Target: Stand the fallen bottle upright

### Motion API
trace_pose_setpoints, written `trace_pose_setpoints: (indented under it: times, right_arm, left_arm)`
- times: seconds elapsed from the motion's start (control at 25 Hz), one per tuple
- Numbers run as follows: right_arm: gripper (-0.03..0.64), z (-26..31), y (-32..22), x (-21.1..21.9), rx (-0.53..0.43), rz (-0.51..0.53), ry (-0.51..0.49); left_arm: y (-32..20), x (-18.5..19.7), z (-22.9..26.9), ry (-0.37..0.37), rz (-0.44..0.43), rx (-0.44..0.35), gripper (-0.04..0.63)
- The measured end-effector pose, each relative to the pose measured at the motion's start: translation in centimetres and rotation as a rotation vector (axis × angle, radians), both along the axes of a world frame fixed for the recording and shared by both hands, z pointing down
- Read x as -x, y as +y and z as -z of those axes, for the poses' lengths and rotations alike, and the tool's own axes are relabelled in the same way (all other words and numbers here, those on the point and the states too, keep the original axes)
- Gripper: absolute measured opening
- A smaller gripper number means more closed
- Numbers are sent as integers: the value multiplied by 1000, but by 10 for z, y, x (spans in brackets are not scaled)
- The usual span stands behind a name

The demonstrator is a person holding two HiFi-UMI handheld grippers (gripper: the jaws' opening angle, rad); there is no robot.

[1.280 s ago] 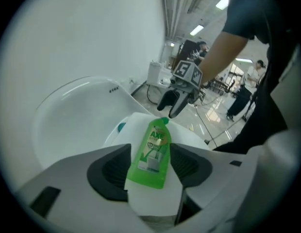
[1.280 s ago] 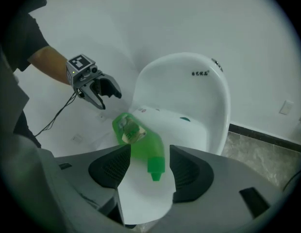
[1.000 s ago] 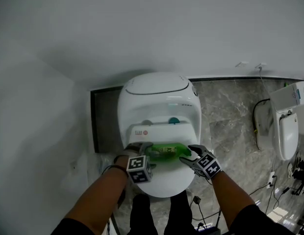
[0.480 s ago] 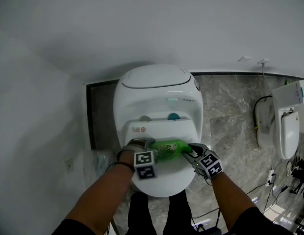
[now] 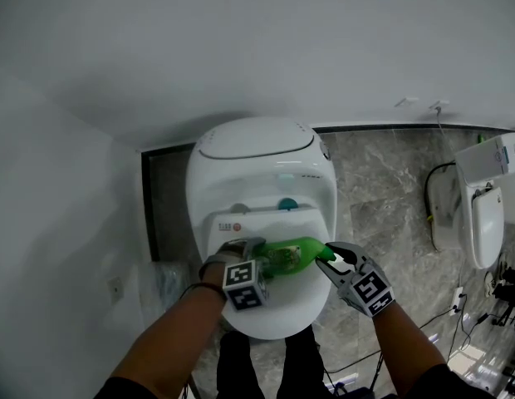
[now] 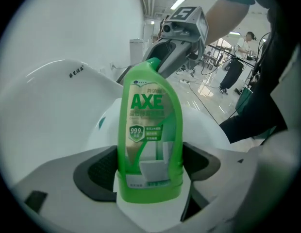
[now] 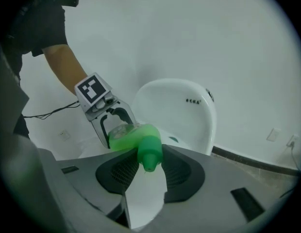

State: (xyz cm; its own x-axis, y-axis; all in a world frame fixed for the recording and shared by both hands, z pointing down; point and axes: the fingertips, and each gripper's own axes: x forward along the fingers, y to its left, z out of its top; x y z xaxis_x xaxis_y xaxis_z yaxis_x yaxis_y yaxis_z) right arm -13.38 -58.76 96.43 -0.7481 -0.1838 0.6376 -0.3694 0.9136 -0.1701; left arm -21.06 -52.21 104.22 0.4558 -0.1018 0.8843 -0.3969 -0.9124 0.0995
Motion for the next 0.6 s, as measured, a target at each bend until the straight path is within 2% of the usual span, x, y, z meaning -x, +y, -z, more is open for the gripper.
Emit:
trace_pose_setpoints:
  times: [0.32,0.6]
  right_arm:
    - [172,90,-7,28,-142,49,-148]
    - [187,116,8,62,-179,98,-214]
  left_arm:
    - [-26,-19,23,91,68,-62,437]
    - [-33,-21,28,115,101,-76,434]
